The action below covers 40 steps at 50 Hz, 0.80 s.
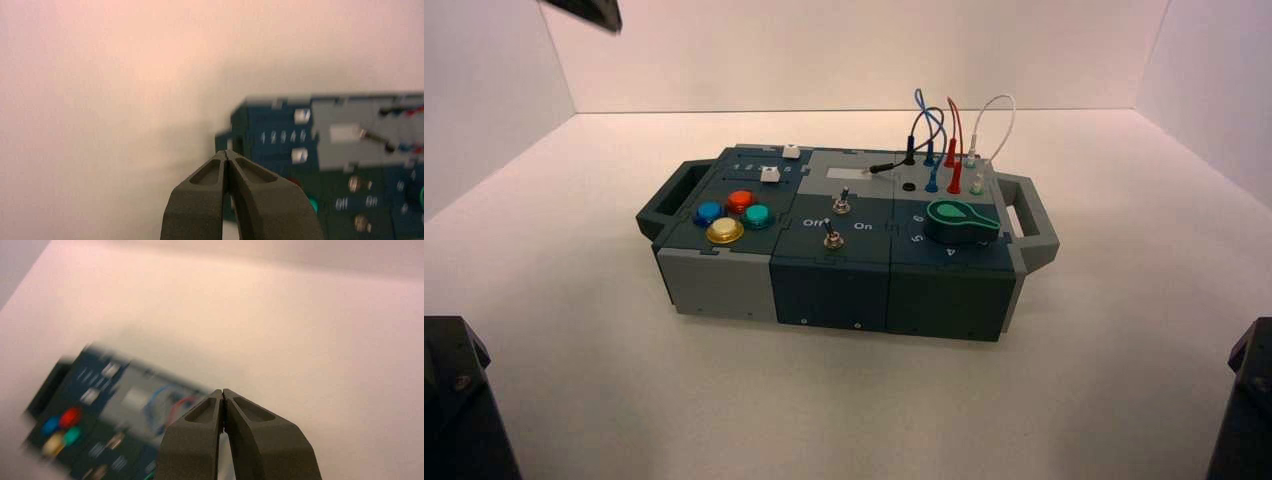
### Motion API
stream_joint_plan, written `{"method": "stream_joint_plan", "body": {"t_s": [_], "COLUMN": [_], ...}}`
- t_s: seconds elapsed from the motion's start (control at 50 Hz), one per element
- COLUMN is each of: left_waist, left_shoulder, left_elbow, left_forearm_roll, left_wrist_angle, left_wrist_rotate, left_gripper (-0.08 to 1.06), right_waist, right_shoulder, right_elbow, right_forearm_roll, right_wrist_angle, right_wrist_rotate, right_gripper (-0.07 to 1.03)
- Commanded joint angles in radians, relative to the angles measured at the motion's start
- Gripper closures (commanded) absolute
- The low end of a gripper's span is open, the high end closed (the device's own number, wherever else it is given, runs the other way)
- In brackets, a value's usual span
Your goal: Flip the top switch off with the right gripper.
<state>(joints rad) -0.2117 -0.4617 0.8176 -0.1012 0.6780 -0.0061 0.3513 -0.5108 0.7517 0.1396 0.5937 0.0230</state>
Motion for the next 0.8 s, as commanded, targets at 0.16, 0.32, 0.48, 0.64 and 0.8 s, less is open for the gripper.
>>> {"method": "stream_joint_plan", "body": {"t_s": [0.16,0.32,0.48,0.64,0.8], "left_waist": [-0.029,-0.072,-0.101,-0.103,-0.103], "left_shoulder": [0.049,0.101,0.163,0.219,0.284], "left_elbow": [-0.005,0.0,0.005,0.014,0.011], "left_forearm_roll": [-0.017,-0.066,-0.081,-0.083,-0.083], "left_wrist_angle": [0.066,0.055,0.041,0.023,0.005], "left_wrist_rotate": [-0.003,-0.012,-0.015,-0.023,-0.025], "left_gripper": [1.01,1.01,1.01,1.01,1.01], "right_waist": [0.138,0.167,0.202,0.23,0.241], "right_shoulder": [0.124,0.187,0.235,0.285,0.325], "right_elbow": [-0.071,-0.067,-0.066,-0.072,-0.077], "right_forearm_roll": [0.141,0.207,0.242,0.268,0.279], "right_wrist_angle": [0.077,0.077,0.077,0.077,0.069], "right_wrist_rotate": [0.011,0.011,0.012,0.011,0.011], "right_gripper": [0.99,0.99,0.99,0.99,0.99]}}
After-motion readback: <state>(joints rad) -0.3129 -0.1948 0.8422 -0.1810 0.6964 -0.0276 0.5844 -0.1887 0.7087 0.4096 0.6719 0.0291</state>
